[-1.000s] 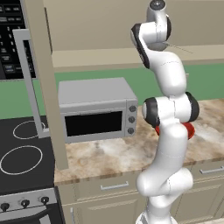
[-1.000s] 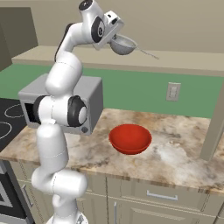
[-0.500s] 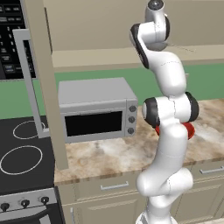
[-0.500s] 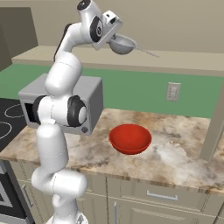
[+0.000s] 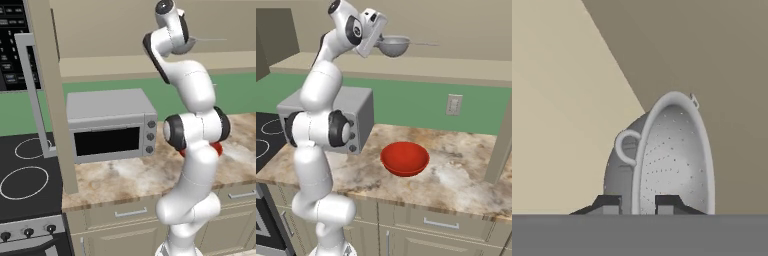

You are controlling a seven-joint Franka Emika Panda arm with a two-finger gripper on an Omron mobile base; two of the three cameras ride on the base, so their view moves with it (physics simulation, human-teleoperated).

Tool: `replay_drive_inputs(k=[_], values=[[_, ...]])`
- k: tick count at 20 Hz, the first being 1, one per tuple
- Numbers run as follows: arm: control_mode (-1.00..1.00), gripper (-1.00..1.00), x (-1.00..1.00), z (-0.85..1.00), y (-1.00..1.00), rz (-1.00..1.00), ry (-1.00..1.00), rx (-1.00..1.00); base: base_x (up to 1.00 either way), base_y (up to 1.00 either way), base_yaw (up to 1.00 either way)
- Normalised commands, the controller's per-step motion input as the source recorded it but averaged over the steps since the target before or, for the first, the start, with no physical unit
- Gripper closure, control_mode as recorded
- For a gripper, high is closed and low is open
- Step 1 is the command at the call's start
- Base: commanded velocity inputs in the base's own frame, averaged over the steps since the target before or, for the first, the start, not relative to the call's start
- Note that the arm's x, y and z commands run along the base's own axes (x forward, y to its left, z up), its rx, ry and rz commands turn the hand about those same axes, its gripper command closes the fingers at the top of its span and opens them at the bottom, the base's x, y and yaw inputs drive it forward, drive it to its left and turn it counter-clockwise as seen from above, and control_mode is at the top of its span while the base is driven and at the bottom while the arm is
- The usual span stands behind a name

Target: Open the cabinet and setup a tea strainer by placing it in the bowl upright.

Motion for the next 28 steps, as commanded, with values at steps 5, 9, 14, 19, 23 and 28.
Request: replay_drive_inputs(k=[5,9,14,19,23,28], values=[[-1.00,1.00,-0.32,0.00,0.12,0.00,0.00,-0.22,0.00,0.00,0.00],[-1.00,1.00,-0.62,0.00,0.04,0.00,0.00,-0.12,0.00,0.00,0.00],[-1.00,1.00,-0.86,0.11,0.00,-0.08,0.00,-0.01,0.00,0.00,0.00],[-1.00,1.00,-0.80,0.01,0.00,-0.16,0.01,0.00,0.00,0.00,0.00],[-1.00,1.00,-0.85,0.00,0.00,-0.18,0.01,0.00,0.00,0.00,0.00],[-1.00,1.00,-0.88,0.24,0.02,-0.22,0.00,0.02,0.00,0.00,0.00]])
